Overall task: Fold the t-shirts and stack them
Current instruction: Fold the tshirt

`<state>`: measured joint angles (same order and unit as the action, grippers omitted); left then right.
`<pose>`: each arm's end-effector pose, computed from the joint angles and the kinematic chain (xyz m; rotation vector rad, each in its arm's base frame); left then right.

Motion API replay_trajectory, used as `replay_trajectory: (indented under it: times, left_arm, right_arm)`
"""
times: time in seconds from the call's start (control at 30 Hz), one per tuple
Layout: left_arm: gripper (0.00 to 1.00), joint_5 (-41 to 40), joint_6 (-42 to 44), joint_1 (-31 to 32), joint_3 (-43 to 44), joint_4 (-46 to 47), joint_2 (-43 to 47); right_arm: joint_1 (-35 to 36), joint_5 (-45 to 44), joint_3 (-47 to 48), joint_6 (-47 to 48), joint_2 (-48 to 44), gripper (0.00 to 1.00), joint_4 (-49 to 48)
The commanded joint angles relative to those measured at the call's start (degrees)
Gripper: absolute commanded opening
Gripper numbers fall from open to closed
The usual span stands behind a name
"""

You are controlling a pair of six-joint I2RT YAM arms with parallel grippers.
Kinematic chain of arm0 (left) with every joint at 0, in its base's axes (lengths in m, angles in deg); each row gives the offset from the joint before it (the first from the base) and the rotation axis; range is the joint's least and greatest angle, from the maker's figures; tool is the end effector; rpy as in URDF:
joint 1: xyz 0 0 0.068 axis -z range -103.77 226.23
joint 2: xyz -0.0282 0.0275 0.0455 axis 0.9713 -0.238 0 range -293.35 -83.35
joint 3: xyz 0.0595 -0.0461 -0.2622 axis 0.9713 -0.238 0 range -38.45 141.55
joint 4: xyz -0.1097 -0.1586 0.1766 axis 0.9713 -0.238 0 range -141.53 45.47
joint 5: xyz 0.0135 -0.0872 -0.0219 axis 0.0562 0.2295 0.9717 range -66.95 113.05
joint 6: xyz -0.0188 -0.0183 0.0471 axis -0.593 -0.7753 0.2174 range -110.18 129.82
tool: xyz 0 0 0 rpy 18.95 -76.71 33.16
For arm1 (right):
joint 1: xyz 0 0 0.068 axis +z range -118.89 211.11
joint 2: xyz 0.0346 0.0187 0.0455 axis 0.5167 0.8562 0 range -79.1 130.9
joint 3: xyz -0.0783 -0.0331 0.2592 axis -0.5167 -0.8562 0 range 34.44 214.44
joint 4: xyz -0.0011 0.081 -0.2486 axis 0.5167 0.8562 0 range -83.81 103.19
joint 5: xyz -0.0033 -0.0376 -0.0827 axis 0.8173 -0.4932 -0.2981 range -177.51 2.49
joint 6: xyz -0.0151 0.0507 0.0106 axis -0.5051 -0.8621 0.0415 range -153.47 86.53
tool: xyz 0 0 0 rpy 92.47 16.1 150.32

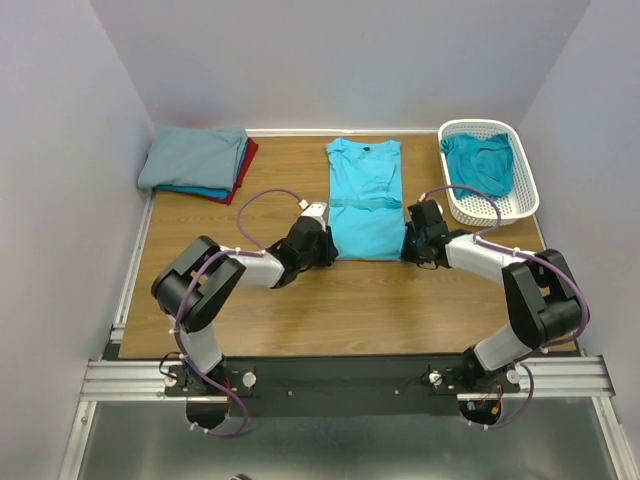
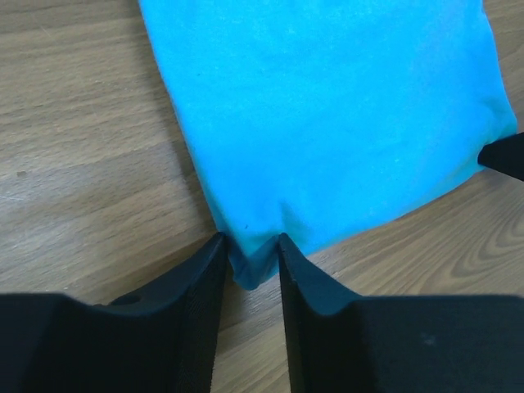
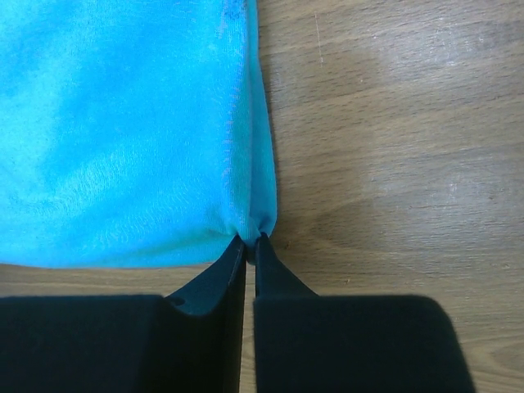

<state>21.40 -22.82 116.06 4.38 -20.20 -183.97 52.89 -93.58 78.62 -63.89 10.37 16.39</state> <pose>0.2630 -0.2179 0.1373 0.1231 2.2354 -0.6859 0.2749 0.1058 0.1554 0.2335 2.5358 0.2268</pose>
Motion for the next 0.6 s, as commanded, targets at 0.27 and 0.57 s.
replay_trajectory:
  times: [0.27, 0.57]
  left_arm:
    - [0.0, -2.3, 0.39, 1.04, -1.52, -2.98, -2.39]
    - [0.0, -5.64, 1.97, 1.04, -1.7, -6.4, 1.12]
  right_arm:
    - [-0.16, -0.61, -2.35, 0.36, -1.75, 0.0, 1.67]
    - [-0.16, -1.67, -3.49, 0.35, -4.65, 0.0, 2.37]
